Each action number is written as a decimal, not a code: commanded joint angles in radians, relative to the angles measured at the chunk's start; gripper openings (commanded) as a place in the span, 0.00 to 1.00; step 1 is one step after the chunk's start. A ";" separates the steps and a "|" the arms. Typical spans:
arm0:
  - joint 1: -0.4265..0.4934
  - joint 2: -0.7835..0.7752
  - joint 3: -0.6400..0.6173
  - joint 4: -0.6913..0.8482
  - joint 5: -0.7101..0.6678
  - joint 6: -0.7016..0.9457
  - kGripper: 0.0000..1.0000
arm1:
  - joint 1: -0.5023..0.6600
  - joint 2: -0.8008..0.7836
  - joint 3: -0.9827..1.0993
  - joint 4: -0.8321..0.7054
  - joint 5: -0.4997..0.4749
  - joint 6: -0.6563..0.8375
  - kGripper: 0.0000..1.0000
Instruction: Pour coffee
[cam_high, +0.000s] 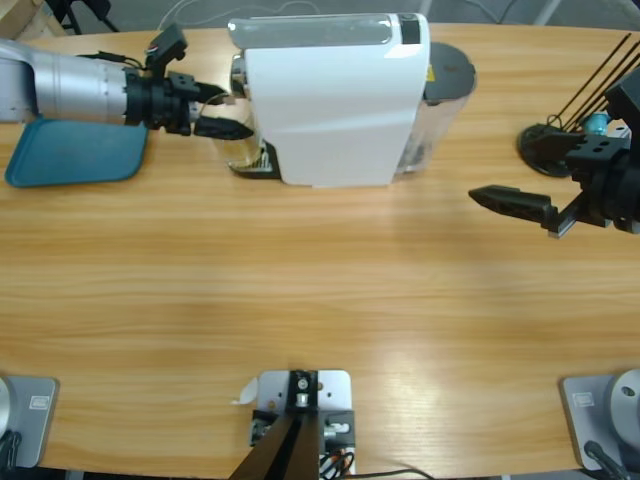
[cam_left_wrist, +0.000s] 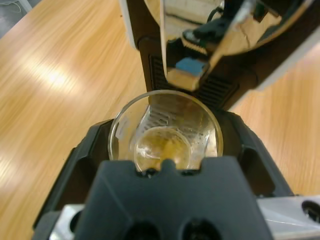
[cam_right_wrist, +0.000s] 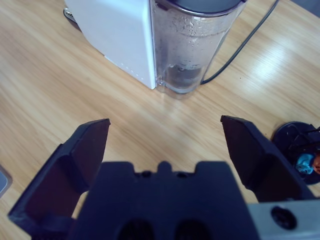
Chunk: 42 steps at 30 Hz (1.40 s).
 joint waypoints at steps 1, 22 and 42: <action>0.034 -0.150 0.132 -0.006 0.023 0.006 0.00 | -0.005 0.018 0.029 -0.010 0.010 0.010 1.00; 0.374 -0.442 0.340 -0.021 0.569 -0.360 0.00 | -0.005 -0.004 0.026 0.011 0.008 0.011 1.00; 0.321 -0.052 0.480 -0.597 0.604 -0.442 0.00 | -0.005 0.033 -0.020 0.097 0.011 0.011 1.00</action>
